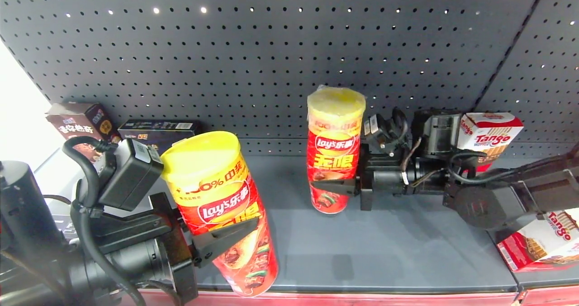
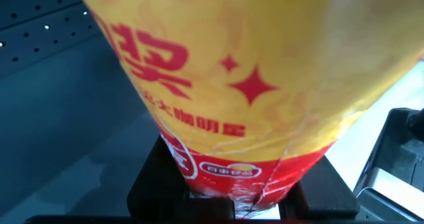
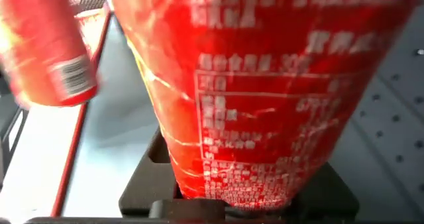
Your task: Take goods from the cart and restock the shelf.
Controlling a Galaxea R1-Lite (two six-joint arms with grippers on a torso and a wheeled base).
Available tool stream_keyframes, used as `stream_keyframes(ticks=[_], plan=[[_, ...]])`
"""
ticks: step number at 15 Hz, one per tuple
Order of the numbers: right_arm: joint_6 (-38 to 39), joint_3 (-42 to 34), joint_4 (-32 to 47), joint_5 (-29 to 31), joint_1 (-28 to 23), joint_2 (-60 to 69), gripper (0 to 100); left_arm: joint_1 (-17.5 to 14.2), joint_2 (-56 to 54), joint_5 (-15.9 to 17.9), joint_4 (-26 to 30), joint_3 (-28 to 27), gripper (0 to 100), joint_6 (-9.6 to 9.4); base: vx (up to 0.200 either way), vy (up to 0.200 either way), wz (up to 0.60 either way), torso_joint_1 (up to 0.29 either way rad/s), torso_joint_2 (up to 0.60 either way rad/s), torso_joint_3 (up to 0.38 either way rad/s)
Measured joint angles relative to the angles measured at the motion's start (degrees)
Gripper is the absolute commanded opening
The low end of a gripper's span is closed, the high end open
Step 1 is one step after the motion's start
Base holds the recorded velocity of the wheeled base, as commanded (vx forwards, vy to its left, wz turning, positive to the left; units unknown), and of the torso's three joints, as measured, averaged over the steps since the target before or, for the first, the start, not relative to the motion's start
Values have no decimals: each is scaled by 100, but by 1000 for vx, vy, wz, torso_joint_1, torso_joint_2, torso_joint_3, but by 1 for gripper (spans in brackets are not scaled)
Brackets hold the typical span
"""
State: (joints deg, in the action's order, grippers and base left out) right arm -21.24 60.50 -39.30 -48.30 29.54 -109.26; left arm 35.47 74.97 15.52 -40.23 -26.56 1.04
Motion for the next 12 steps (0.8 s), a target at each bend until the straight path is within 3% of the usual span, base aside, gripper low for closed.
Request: stream_keyframes(ticks=[4, 12], plan=[[17, -1258, -1068, 123, 273, 380, 0, -85, 0, -2, 7, 2, 0, 7, 0, 0, 0, 0, 0, 0], [197, -1914, -1558, 462, 664, 488, 0, -161, -9, -17, 11, 2, 0, 9, 0, 0, 0, 0, 0, 0]])
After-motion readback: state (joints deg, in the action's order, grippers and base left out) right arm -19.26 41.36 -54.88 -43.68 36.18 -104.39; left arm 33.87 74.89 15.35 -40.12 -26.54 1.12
